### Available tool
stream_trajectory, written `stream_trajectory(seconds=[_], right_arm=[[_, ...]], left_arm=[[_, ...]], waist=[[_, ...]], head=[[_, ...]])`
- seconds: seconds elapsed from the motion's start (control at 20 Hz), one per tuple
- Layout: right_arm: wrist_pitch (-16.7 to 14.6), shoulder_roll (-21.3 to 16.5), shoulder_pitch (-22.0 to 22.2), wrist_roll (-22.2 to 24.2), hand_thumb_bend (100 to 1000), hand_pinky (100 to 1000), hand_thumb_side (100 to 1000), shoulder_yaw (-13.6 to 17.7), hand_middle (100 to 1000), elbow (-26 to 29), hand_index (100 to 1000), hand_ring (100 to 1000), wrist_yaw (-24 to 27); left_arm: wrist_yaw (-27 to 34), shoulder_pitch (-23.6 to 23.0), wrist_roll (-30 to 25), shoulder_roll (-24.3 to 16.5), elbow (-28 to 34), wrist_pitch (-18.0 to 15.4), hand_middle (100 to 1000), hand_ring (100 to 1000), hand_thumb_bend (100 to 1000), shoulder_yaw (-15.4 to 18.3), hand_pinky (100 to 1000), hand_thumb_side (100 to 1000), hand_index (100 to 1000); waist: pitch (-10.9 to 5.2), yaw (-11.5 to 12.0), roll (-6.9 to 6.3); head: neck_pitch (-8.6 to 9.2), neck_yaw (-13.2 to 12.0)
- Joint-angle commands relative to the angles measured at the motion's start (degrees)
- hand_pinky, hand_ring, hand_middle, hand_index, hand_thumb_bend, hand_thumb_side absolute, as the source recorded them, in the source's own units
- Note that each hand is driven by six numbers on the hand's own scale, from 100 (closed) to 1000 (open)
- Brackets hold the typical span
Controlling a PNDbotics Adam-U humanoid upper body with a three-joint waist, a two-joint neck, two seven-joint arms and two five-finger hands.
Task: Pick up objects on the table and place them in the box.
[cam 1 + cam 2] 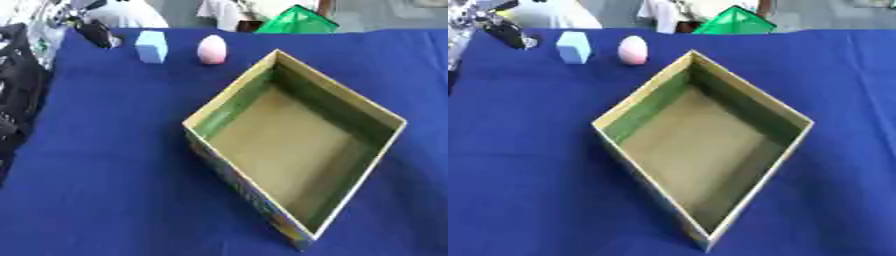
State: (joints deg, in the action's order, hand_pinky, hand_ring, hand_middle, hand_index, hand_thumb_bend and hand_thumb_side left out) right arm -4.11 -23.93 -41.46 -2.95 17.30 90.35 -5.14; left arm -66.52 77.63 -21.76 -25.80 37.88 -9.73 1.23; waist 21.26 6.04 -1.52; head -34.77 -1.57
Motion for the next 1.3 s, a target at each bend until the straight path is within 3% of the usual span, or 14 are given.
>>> stream_trajectory(seconds=[0.05,0.4,0.5,0.6,0.75,1.3], right_arm=[[-0.1,-0.8,-0.9,-0.3,540,778,1000,0.3,581,1.2,831,916,-0.5],[-0.1,-1.0,-1.1,-0.4,545,777,1000,0.4,581,0.9,830,916,-0.6],[-0.1,-1.0,-1.1,-0.4,546,777,1000,0.4,582,0.8,829,916,-0.6],[-0.1,-1.0,-1.1,-0.4,546,777,1000,0.4,581,0.8,828,916,-0.6],[-0.1,-1.2,-1.2,-0.4,548,777,1000,0.4,581,0.7,828,916,-0.5],[-0.5,-1.8,-2.8,0.1,552,777,1000,0.2,580,-0.4,826,916,-0.3]], left_arm=[[0.7,0.9,-0.4,-2.0,1.1,0.0,836,921,332,-0.2,812,100,907],[0.9,0.6,-0.7,-1.9,1.0,0.2,837,921,334,-0.3,812,100,907],[1.0,0.6,-0.9,-1.9,1.0,0.2,854,930,373,-0.3,818,100,914],[0.3,0.5,-1.0,-1.9,0.9,0.5,882,954,474,-0.4,845,100,938],[-1.3,0.4,-0.8,-1.8,0.7,0.9,888,964,516,-0.2,857,100,954],[-5.7,0.6,2.1,-1.0,0.5,2.7,944,989,501,0.9,867,100,1000]], waist=[[-1.68,0.1,0.16],[-1.50,0.4,0.34],[-1.43,0.4,0.34],[-1.33,0.4,0.32],[-1.09,0.1,0.29],[0.88,-1.5,0.07]], head=[[-0.35,0.0],[-0.41,-0.1],[-0.26,-0.2],[-0.10,-0.5],[0.15,-1.1],[1.79,-2.8]])
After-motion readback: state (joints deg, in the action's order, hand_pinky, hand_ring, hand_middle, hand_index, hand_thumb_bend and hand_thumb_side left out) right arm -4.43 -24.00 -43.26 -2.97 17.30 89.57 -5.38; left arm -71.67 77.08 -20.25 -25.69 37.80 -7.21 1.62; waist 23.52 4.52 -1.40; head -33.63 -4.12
